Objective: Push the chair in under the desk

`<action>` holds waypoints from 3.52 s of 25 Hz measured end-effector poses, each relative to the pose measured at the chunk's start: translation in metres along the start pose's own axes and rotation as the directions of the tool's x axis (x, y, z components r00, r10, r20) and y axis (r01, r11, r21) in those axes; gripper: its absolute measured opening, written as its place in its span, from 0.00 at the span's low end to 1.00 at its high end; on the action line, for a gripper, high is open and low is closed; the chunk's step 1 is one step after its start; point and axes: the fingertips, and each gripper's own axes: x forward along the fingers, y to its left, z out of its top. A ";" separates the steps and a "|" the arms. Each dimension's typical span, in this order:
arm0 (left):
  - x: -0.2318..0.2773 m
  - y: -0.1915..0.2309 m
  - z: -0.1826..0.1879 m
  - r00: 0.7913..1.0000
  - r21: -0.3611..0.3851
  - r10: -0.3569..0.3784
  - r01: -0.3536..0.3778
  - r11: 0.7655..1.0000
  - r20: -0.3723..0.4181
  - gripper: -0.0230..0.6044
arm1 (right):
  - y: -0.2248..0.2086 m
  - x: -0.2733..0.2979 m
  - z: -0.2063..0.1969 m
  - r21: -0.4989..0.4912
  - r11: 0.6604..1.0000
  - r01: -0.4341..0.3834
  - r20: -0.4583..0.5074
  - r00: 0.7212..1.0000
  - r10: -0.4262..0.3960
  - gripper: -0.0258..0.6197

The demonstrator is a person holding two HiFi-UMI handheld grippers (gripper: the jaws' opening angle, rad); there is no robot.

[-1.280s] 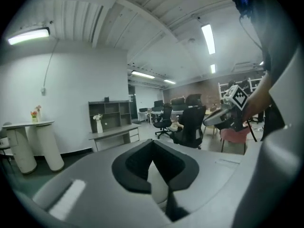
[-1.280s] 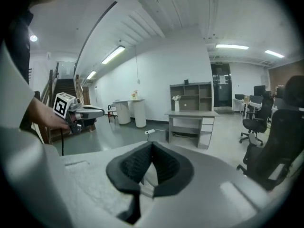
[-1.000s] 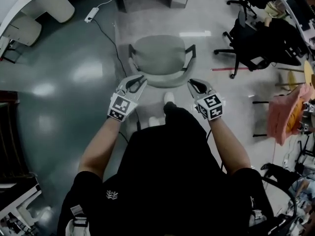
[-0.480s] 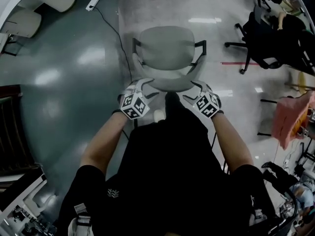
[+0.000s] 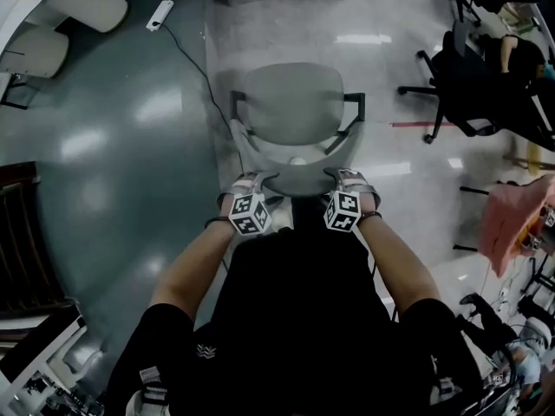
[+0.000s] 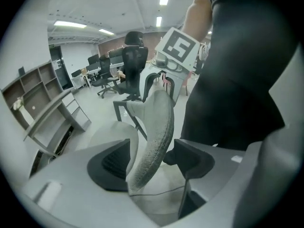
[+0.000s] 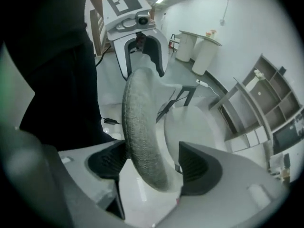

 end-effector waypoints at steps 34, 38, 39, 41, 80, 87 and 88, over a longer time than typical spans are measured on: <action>0.067 0.056 -0.016 0.955 -0.019 -0.033 0.029 0.999 -0.294 0.34 | -0.063 0.027 -0.022 -0.050 0.996 -0.069 0.013 0.998 0.069 0.31; 0.066 0.071 -0.008 0.955 -0.039 -0.046 0.036 0.999 -0.293 0.34 | -0.080 0.023 -0.022 -0.070 0.995 -0.075 0.028 0.997 0.077 0.31; 0.066 0.075 -0.006 0.955 -0.043 -0.048 0.037 0.998 -0.293 0.34 | -0.085 0.023 -0.022 -0.076 0.994 -0.077 0.032 0.996 0.079 0.30; 0.068 0.082 -0.003 0.955 -0.052 -0.052 0.039 0.998 -0.293 0.34 | -0.094 0.022 -0.023 -0.084 0.993 -0.085 0.039 0.995 0.089 0.30; 0.075 0.243 -0.027 0.947 -0.069 -0.045 0.024 0.997 -0.318 0.36 | -0.239 0.059 0.012 -0.039 0.994 -0.106 0.009 0.994 0.106 0.29; 0.071 0.281 -0.031 0.952 -0.049 -0.048 0.034 0.998 -0.304 0.37 | -0.273 0.063 0.024 -0.035 0.993 -0.116 0.014 0.993 0.117 0.29; 0.071 0.285 -0.031 0.951 -0.049 -0.050 0.036 0.998 -0.304 0.37 | -0.278 0.065 0.025 -0.036 0.993 -0.116 0.011 0.993 0.117 0.29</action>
